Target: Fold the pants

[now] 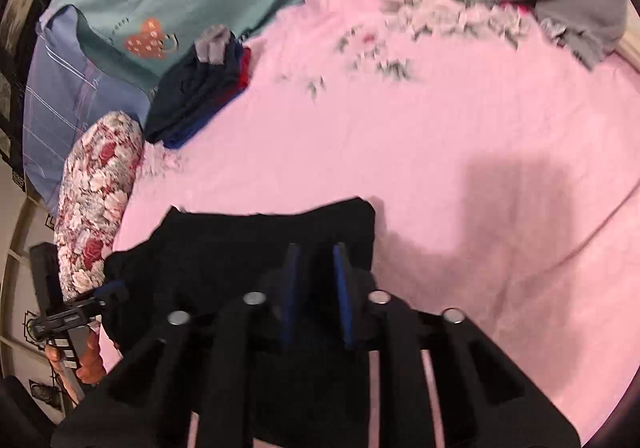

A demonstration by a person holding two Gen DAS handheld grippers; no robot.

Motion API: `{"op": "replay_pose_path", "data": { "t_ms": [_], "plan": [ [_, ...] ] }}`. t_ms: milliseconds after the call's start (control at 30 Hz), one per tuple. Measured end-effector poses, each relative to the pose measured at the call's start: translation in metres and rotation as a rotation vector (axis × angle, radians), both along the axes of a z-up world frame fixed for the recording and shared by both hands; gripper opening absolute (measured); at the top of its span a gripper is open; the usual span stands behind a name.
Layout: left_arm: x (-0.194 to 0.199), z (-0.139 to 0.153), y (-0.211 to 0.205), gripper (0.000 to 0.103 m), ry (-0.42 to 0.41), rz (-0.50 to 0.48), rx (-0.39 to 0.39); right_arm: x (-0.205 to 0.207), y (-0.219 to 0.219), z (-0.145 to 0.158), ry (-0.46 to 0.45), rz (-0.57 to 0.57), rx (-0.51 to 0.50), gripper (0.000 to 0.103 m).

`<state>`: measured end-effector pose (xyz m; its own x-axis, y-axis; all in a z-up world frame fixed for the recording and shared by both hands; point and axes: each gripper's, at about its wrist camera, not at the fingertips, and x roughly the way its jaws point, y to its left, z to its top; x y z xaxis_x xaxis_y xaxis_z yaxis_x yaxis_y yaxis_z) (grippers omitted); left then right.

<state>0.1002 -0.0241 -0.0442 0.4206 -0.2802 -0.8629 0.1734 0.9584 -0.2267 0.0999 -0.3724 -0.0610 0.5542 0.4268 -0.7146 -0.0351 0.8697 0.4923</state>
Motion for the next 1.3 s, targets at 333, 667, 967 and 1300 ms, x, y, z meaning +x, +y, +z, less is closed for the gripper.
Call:
{"op": "replay_pose_path", "data": {
  "t_ms": [333,667,967,1300],
  "plan": [
    [0.011,-0.036,-0.041,0.101,0.066,-0.033,0.060,-0.016,0.003,0.007,-0.043,0.030,-0.019,0.007],
    [0.002,-0.037,-0.036,0.101,0.006,-0.035,0.063,-0.061,0.004,0.003,0.021,0.046,-0.042,0.027],
    [-0.007,-0.040,-0.037,0.101,-0.083,-0.006,0.063,-0.011,0.015,-0.005,-0.026,-0.090,-0.091,0.055],
    [-0.011,-0.040,-0.035,0.101,-0.112,0.006,0.055,-0.060,0.017,0.004,-0.001,-0.036,-0.101,0.057]
  ]
}}
